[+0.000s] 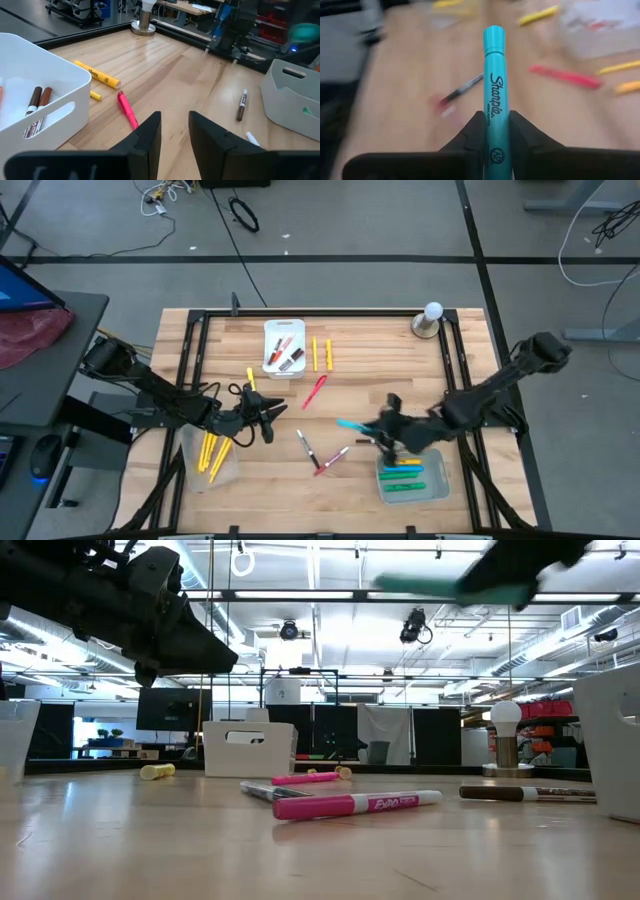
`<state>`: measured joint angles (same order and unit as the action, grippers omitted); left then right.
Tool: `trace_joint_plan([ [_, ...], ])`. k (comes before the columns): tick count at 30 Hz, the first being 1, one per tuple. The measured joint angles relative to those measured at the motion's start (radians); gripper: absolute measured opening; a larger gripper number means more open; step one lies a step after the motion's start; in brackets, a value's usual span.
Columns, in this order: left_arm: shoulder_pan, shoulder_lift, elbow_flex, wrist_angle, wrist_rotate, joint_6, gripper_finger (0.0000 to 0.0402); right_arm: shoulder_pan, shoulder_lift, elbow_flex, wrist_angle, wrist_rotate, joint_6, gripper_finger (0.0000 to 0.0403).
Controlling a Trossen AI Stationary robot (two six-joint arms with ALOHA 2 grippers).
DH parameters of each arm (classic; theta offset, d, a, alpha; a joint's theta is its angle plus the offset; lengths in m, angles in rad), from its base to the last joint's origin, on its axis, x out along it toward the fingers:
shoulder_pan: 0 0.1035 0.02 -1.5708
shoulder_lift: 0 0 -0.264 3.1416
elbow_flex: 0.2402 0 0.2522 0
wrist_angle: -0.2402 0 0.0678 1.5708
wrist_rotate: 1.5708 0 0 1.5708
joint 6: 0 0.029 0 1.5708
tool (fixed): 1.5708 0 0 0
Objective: Pick & Place Markers
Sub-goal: Put the blue highlighter pen into the gray bin
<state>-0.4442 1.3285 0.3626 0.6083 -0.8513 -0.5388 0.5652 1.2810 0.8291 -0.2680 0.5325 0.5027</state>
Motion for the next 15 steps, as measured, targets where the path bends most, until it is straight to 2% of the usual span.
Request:
trace_joint_plan([
  [3,0.000,0.000,0.000,0.000,0.000,0.000,0.0103,0.099,-0.068,0.000,-0.123,-0.092,0.120,0.0048],
  [7,0.000,0.000,0.000,0.000,0.000,-0.001,0.0103,0.215,-0.091,0.000,-0.314,-0.254,0.450,0.0048],
  [10,0.000,0.000,0.000,0.001,0.000,0.000,0.0103,0.282,-0.072,0.000,-0.404,-0.327,0.653,0.0048],
  [12,0.001,0.000,0.000,0.001,0.000,0.000,0.0103,0.309,-0.045,0.000,-0.433,-0.375,0.725,0.0048],
  [15,0.004,0.000,0.000,0.002,0.000,-0.001,0.0103,0.317,0.004,0.000,-0.428,-0.440,0.746,0.0048],
])
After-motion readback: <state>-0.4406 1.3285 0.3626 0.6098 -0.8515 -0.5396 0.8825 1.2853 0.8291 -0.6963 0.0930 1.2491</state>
